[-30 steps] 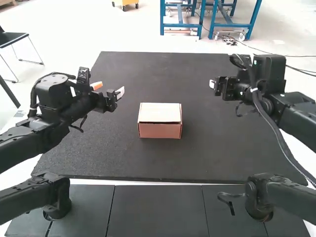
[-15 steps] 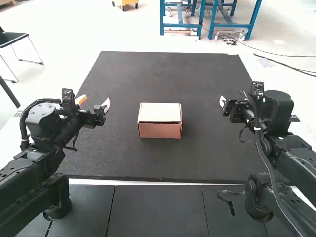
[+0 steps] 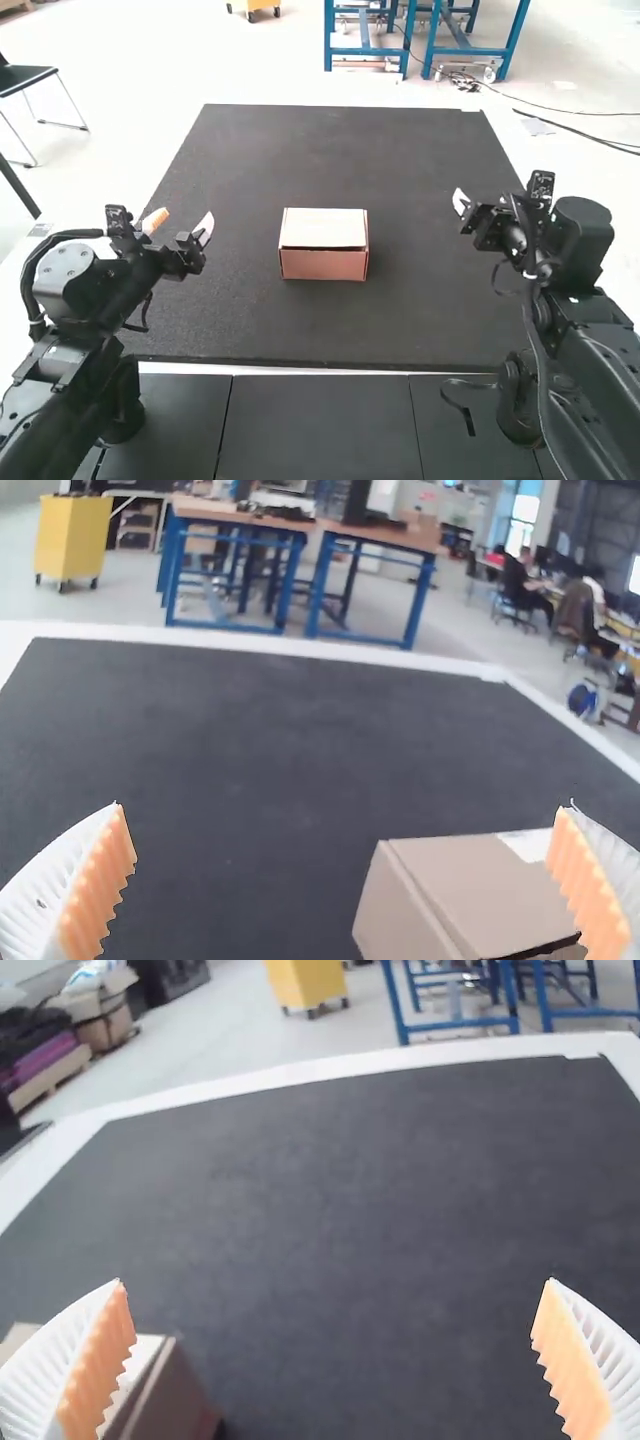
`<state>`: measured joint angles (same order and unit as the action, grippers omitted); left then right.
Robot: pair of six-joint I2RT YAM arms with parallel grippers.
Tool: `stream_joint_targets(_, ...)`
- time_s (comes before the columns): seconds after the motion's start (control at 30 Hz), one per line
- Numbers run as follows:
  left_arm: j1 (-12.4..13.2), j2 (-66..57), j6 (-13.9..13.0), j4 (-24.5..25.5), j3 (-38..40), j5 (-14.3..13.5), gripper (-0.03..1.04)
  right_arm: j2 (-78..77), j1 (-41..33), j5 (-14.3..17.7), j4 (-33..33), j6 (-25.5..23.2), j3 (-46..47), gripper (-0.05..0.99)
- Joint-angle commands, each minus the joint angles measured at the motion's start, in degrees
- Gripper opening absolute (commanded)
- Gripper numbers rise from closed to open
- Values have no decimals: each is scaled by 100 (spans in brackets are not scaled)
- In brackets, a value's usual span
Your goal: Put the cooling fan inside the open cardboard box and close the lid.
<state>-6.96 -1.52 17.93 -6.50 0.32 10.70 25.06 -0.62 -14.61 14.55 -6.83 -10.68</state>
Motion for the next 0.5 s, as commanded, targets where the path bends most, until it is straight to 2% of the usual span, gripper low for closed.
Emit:
stream_joint_targets(0.0, 72, 64, 79, -53, -40, 29, 97, -309, 80, -279, 259, 112, 329, 91)
stream_joint_targets(0.07, 90, 152, -123, 140, -40, 11, 97, -564, 45, -279, 268, 147, 540, 91)
stream_joint_targets(0.27, 116, 161, -115, 439, -32, -6, 97, -1319, 54, -279, 198, 261, 918, 91)
stream_joint_targets(0.33, 116, 161, -132, 457, -32, -6, 96, -1697, 80, -288, -13, 305, 1041, 91)
stream_joint_targets(0.43, 125, 152, -176, 466, -32, -15, 96, -2488, 159, -376, -672, 375, 1068, 91)
stream_joint_targets(0.47, 125, 152, -185, 466, -32, -15, 96, -2603, 177, -490, -769, 375, 1059, 91)
